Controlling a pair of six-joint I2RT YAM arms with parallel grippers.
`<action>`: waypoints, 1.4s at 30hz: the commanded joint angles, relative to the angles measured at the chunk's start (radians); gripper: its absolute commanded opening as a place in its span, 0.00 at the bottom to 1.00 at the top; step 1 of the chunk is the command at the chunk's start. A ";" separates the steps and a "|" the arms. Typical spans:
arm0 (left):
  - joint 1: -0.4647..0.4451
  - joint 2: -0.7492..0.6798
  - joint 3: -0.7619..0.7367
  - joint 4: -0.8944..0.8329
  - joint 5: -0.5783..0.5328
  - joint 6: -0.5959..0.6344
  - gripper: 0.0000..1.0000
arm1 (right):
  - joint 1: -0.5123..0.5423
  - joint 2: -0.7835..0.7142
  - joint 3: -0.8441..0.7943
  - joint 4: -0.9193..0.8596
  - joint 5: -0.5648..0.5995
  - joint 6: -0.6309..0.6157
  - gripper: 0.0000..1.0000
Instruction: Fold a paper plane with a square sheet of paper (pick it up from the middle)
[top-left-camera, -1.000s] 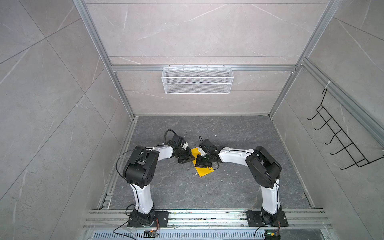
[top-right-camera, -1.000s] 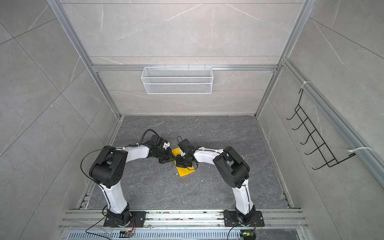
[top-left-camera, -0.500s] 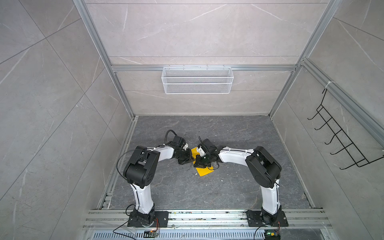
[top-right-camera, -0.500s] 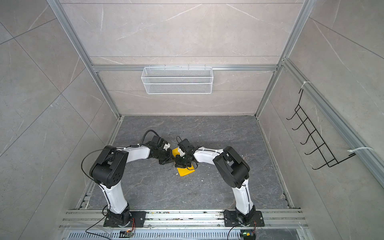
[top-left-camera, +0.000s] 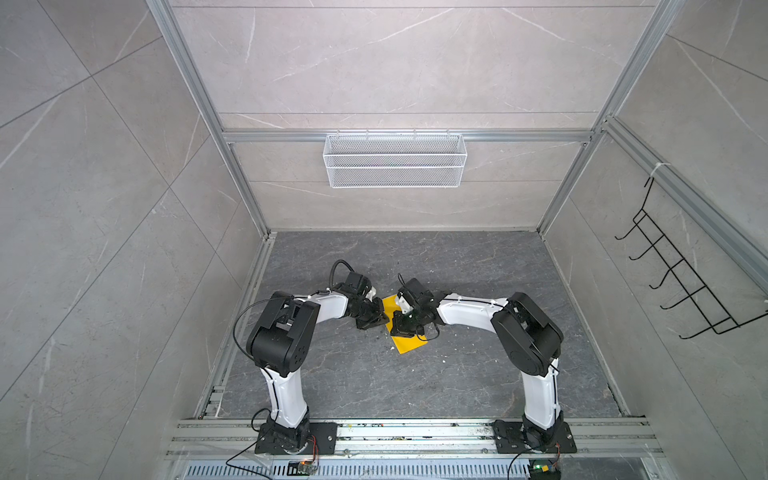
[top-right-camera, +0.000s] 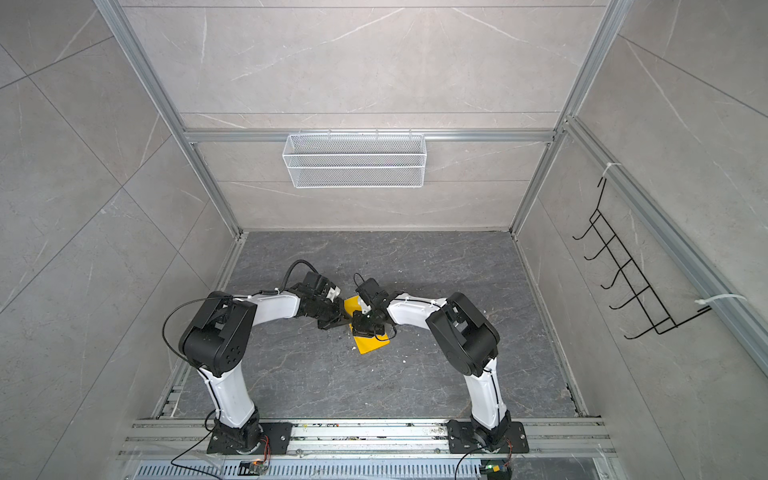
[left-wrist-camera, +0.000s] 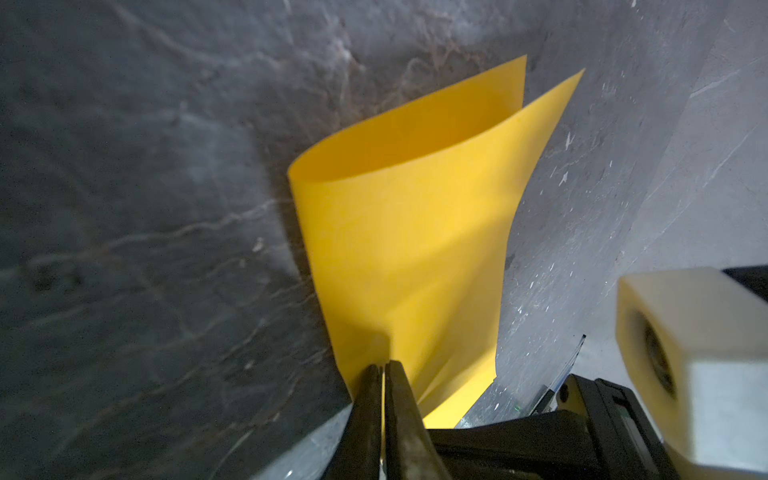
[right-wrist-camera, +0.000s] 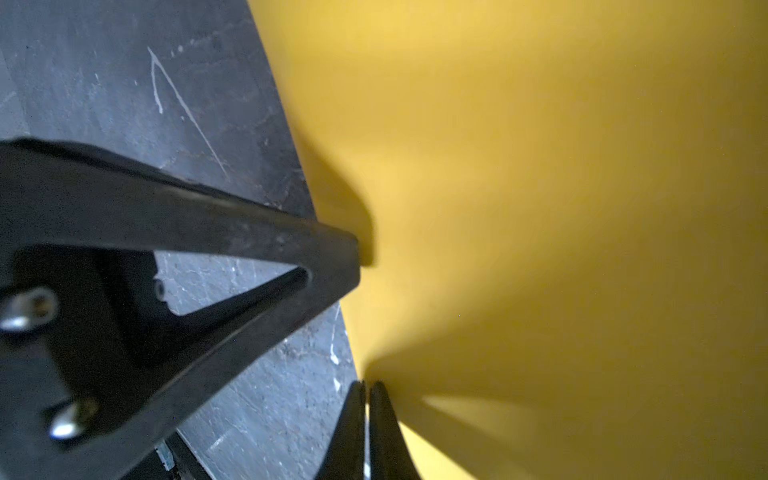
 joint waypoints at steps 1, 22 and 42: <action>0.002 0.008 -0.015 -0.045 -0.048 0.011 0.11 | -0.001 0.008 -0.005 -0.043 -0.043 -0.033 0.10; 0.002 0.009 -0.016 -0.056 -0.082 0.006 0.11 | 0.003 -0.052 -0.101 -0.094 -0.061 -0.064 0.11; 0.003 0.002 -0.009 -0.056 -0.073 0.006 0.11 | 0.025 -0.220 -0.231 -0.092 -0.035 -0.094 0.11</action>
